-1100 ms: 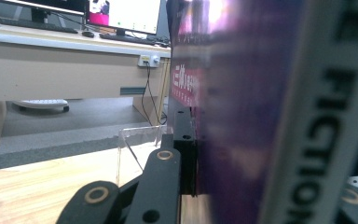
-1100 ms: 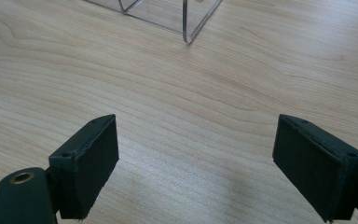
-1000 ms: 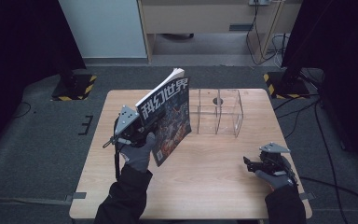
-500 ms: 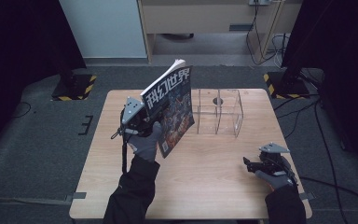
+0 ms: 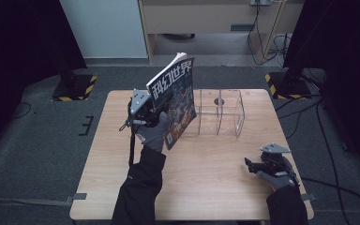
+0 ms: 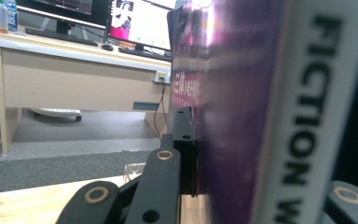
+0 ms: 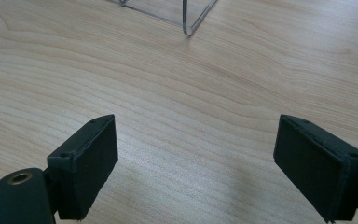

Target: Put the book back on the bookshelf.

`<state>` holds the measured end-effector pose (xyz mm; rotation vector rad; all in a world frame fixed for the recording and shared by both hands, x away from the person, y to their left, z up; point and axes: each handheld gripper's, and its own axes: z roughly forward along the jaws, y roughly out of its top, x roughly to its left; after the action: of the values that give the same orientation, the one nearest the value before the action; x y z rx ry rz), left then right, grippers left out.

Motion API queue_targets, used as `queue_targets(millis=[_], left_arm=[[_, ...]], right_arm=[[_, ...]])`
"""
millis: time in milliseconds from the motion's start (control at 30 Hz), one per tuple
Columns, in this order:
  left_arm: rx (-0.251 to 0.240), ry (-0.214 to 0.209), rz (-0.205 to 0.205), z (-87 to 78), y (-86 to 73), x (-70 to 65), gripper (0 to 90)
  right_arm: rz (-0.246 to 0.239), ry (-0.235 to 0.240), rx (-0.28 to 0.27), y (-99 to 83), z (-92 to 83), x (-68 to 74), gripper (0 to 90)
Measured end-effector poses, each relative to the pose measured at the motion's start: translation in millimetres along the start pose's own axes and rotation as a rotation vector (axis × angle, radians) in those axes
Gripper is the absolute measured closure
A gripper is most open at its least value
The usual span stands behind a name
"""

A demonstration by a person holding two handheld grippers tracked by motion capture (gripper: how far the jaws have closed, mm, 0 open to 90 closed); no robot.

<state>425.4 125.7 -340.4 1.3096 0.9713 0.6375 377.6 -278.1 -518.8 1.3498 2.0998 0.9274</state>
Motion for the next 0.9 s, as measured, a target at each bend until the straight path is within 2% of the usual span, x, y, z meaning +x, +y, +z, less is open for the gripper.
queue_targets(millis=[67,300,633,900], left_arm=[[-0.001,0.007,0.009,4.1,-0.5,-0.5,81.8],[-0.001,0.022,-0.016,16.8,-3.8,2.6,81.8],[-0.005,0.068,-0.024,31.0,-3.9,9.1,81.8],[0.004,0.092,-0.022,42.1,-10.5,9.8,81.8]], right_arm=[[-0.006,-0.001,0.001,0.0,0.4,-0.6,13.6],[-0.008,-0.001,0.0,-0.1,1.2,-1.2,13.5],[-0.007,0.002,0.005,-0.1,1.4,0.2,13.5],[-0.018,0.004,-0.001,-0.2,2.2,0.3,13.5]])
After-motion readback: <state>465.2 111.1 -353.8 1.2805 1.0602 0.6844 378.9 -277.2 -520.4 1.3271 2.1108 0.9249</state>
